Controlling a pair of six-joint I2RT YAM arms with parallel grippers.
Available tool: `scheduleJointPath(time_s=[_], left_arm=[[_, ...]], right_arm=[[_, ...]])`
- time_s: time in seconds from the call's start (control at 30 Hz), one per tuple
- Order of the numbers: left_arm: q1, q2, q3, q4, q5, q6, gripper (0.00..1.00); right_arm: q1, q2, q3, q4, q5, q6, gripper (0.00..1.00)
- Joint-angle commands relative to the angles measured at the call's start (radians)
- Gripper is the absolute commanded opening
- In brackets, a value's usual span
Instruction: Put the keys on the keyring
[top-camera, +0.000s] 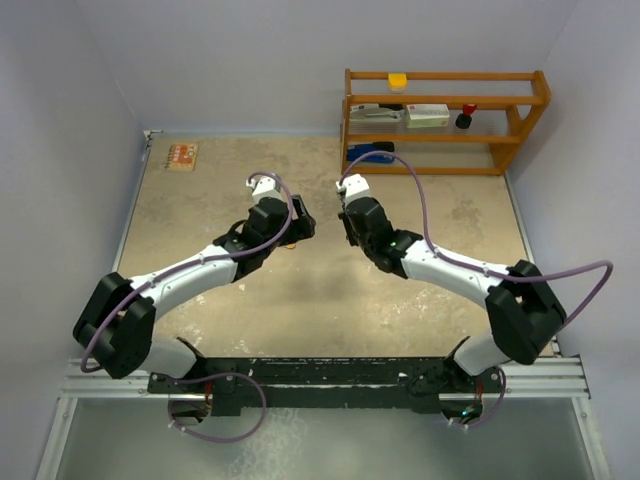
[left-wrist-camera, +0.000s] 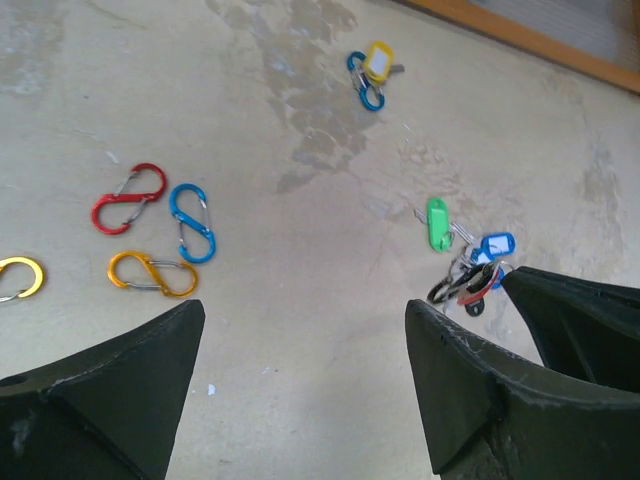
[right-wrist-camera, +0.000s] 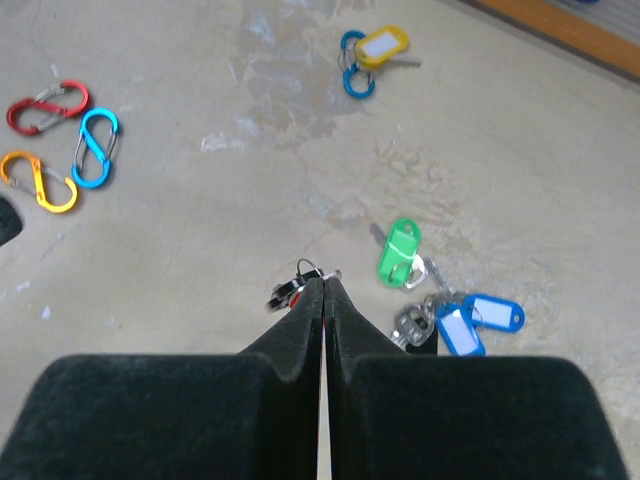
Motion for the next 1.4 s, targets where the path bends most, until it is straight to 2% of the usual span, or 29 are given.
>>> scheduleJointPath(time_s=[0.0, 0.33, 0.67, 0.93, 1.0, 1.03, 1.1, 1.17, 1.23, 1.37], left_arm=[[0.013, -0.039, -0.024, 0.018, -0.102, -0.036, 0.79], [0.025, -0.017, -0.046, 0.046, -0.103, -0.02, 0.79], [0.036, -0.005, -0.048, 0.034, -0.124, -0.013, 0.79], [0.038, 0.001, -0.049, 0.046, -0.121, -0.013, 0.79], [0.037, 0.001, -0.048, 0.045, -0.121, -0.014, 0.78], [0.037, 0.002, -0.047, 0.045, -0.121, -0.014, 0.78], [0.037, 0.001, -0.047, 0.044, -0.121, -0.015, 0.78], [0.037, 0.002, -0.044, 0.043, -0.121, -0.014, 0.78], [0.037, 0.001, -0.044, 0.041, -0.121, -0.015, 0.78], [0.037, 0.002, -0.044, 0.039, -0.121, -0.014, 0.78]], right_arm=[[-0.029, 0.063, 0.117, -0.019, 0.051, -0.008, 0.0], [-0.188, 0.234, 0.285, -0.02, -0.011, 0.007, 0.0], [-0.311, 0.337, 0.329, 0.026, -0.038, 0.007, 0.0], [-0.362, 0.371, 0.349, 0.028, -0.027, 0.02, 0.0], [-0.366, 0.366, 0.353, 0.018, -0.012, 0.023, 0.08], [-0.366, 0.358, 0.348, 0.017, -0.003, 0.025, 0.17], [-0.366, 0.332, 0.327, 0.031, 0.005, 0.028, 0.42], [-0.366, 0.303, 0.301, 0.044, 0.008, 0.031, 0.58], [-0.366, 0.283, 0.287, 0.037, -0.001, 0.034, 0.61], [-0.363, 0.243, 0.257, -0.011, -0.014, 0.048, 0.61]])
